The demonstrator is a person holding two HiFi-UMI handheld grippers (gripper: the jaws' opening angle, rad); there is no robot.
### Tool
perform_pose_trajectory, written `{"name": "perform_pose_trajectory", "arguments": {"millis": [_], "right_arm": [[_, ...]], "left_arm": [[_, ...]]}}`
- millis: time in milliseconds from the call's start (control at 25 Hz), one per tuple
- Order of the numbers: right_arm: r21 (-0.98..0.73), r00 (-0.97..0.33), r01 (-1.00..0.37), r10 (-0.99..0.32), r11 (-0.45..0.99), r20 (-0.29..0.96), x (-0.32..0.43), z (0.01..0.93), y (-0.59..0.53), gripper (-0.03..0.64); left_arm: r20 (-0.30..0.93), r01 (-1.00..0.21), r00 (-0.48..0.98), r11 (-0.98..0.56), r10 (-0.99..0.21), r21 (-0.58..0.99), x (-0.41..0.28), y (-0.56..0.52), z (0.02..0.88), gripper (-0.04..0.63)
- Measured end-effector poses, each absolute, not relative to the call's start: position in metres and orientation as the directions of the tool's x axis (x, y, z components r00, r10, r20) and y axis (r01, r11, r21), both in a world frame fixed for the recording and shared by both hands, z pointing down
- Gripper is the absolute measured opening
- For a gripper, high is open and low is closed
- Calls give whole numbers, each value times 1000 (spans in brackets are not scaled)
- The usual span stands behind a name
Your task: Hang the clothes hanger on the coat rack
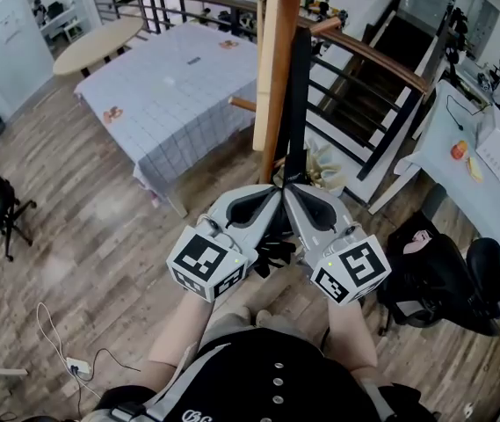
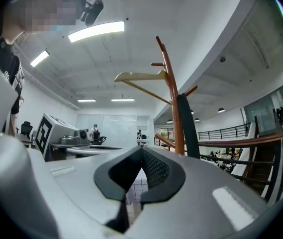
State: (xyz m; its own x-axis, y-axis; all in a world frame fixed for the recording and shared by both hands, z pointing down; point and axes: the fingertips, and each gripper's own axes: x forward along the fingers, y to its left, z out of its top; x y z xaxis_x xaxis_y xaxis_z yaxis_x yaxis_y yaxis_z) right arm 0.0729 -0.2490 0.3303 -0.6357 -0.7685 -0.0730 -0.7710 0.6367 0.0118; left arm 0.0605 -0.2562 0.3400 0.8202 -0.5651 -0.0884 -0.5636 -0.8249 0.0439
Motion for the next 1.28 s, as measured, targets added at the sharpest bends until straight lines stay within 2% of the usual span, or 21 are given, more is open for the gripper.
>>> {"name": "perform_pose_trajectory", "arguments": {"millis": [200, 1280], "right_arm": [[5, -627, -778, -776, 628, -70, 80, 333, -250, 0], [-4, -618, -786, -785, 619, -45, 75, 340, -262, 0]], "left_arm": [[-98, -540, 832, -838, -546, 82, 64, -255, 344, 2], [-65, -523, 847, -848, -528, 86, 61, -267, 348, 2]]}}
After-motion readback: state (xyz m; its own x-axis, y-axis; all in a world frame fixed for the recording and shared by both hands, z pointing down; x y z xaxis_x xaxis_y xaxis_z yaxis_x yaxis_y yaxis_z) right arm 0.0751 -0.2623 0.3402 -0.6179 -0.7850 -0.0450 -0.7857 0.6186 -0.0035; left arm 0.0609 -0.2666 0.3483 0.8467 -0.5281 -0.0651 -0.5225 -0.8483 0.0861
